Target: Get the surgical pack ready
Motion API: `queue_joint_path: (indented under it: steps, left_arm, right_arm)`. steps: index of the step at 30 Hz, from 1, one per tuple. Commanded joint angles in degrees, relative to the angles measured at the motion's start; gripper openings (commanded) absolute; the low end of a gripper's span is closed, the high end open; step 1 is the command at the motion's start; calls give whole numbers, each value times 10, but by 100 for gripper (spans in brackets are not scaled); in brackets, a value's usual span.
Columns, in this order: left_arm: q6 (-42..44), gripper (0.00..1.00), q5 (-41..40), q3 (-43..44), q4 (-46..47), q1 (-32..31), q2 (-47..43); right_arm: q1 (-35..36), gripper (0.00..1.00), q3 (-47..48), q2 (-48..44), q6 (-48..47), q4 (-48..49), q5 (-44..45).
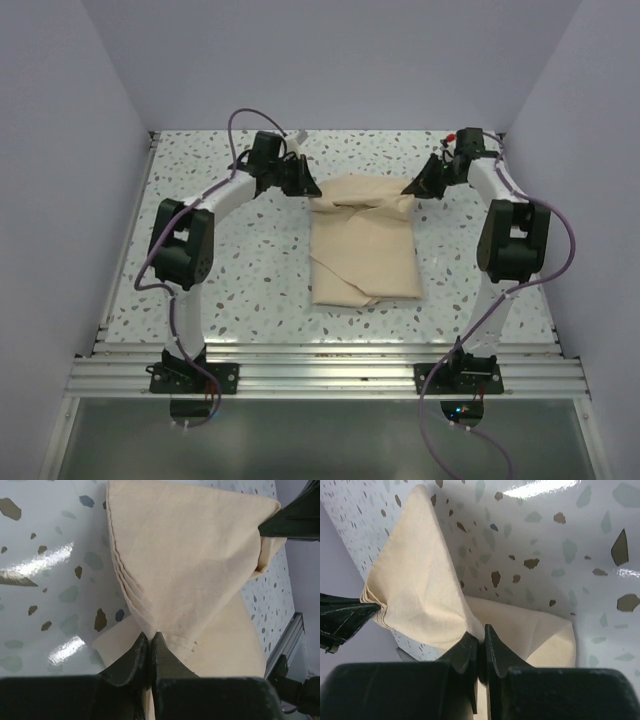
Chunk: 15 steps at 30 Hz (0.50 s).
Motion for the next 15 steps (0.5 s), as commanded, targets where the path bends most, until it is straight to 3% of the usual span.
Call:
queue_joint_path:
  steps: [1, 15]
  left_arm:
    - [49, 0, 19, -43, -42, -11, -80]
    - [77, 0, 4, -175, -98, -89, -209]
  right_arm:
    - [-1, 0, -3, -66, -61, -78, 12]
    - [1, 0, -150, -173, -71, -104, 10]
